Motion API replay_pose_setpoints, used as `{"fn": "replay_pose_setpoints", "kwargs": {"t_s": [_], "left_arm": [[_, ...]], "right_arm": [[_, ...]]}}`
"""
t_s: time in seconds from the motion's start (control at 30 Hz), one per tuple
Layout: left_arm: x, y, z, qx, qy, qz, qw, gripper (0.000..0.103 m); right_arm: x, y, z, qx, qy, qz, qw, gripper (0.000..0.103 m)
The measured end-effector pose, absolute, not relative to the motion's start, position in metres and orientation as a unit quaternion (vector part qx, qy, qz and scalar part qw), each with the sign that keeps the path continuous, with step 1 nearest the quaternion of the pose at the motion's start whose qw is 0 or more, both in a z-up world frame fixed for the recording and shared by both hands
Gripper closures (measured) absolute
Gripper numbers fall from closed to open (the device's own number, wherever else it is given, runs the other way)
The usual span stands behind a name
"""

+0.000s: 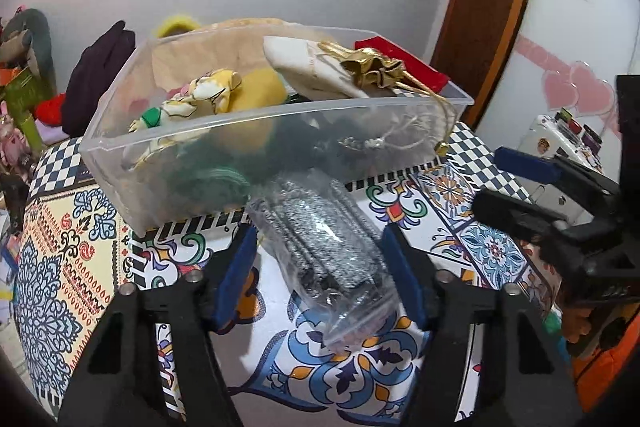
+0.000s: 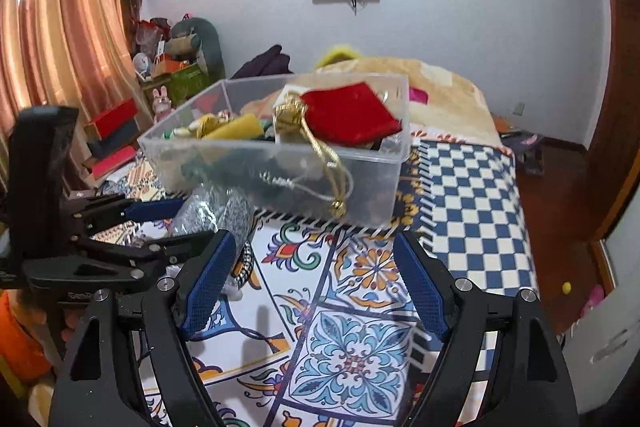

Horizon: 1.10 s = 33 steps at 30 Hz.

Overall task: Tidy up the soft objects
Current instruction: 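Release the scrunchie into the box with the left tool while the right tool releases the red pouch, then grasp the silver foil packet with the left tool while the right tool grasps the black beaded ring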

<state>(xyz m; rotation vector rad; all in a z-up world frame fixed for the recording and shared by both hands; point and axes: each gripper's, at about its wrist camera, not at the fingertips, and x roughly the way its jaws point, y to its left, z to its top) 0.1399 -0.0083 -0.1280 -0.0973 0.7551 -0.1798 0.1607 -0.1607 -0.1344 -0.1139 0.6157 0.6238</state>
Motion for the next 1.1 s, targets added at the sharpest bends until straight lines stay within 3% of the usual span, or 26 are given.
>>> {"fn": "replay_pose_setpoints", "kwargs": {"t_s": [0.17, 0.33, 0.73, 0.8, 1.07, 1.1], "left_arm": [[0.136, -0.013, -0.13, -0.045, 0.366, -0.105, 0.924, 0.067], [0.12, -0.01, -0.128, -0.038, 0.353, -0.094, 0.93, 0.075], [0.079, 0.035, -0.112, -0.058, 0.315, -0.069, 0.945, 0.078], [0.076, 0.041, -0.113, -0.063, 0.315, -0.063, 0.945, 0.078], [0.075, 0.045, -0.115, -0.075, 0.309, -0.059, 0.946, 0.078], [0.075, 0.044, -0.114, -0.073, 0.308, -0.059, 0.947, 0.078]], "right_arm": [[0.159, -0.155, -0.141, -0.063, 0.307, 0.306, 0.899, 0.024], [0.157, -0.149, -0.145, -0.066, 0.312, 0.31, 0.896, 0.025], [0.156, -0.106, -0.159, -0.116, 0.349, 0.349, 0.862, 0.046], [0.157, -0.099, -0.161, -0.13, 0.353, 0.35, 0.858, 0.052], [0.164, -0.081, -0.164, -0.163, 0.363, 0.357, 0.845, 0.091], [0.163, -0.08, -0.164, -0.165, 0.362, 0.359, 0.844, 0.092]]}}
